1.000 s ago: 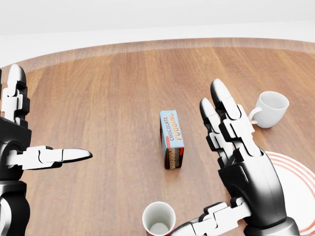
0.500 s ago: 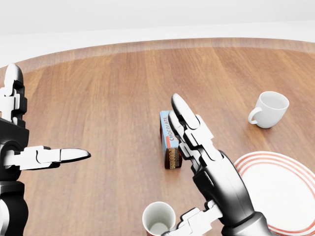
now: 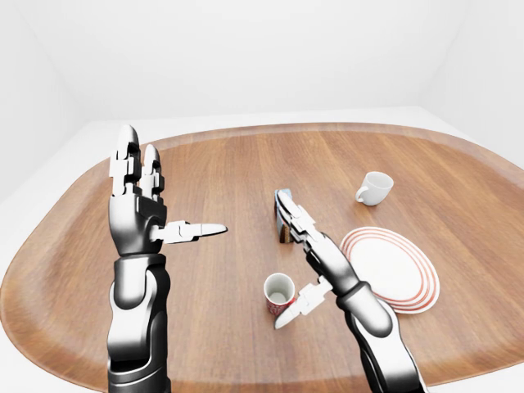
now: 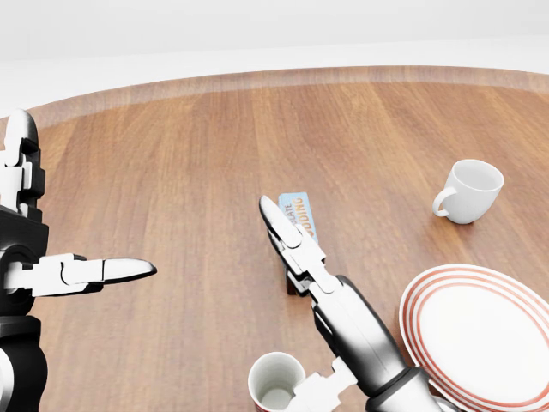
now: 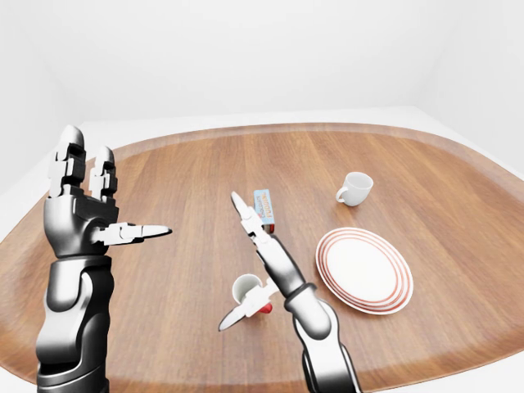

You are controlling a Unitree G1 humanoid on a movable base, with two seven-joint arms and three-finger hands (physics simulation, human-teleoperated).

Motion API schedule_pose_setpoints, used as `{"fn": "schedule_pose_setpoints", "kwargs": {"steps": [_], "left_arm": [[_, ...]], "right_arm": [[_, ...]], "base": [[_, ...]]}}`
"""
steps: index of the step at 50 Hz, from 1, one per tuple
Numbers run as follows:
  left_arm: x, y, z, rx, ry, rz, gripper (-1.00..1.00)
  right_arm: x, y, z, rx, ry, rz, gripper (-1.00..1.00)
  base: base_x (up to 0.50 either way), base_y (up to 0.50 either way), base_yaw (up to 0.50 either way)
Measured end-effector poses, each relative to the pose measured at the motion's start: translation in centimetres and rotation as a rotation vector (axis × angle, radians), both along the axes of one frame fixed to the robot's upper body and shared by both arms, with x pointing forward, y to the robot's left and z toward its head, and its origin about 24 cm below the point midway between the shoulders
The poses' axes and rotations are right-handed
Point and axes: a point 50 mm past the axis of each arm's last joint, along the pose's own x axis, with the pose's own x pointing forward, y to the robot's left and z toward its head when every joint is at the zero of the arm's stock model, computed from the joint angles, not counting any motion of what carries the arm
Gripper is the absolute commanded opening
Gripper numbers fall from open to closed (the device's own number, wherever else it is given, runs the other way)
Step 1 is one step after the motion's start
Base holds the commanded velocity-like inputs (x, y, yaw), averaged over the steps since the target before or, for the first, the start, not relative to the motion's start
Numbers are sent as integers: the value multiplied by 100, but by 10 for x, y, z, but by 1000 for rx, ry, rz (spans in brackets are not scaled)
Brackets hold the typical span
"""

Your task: Pick up the red mug and put it on the plate

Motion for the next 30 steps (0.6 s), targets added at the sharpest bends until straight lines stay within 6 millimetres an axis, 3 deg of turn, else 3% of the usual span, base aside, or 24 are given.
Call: {"fn": "schedule_pose_setpoints", "kwargs": {"steps": [30], "left_arm": [[0, 1, -2, 0, 10, 4, 100]], "right_arm": [[11, 10, -24, -204, 53, -7, 100]], "base": [[0, 0, 0]]}}
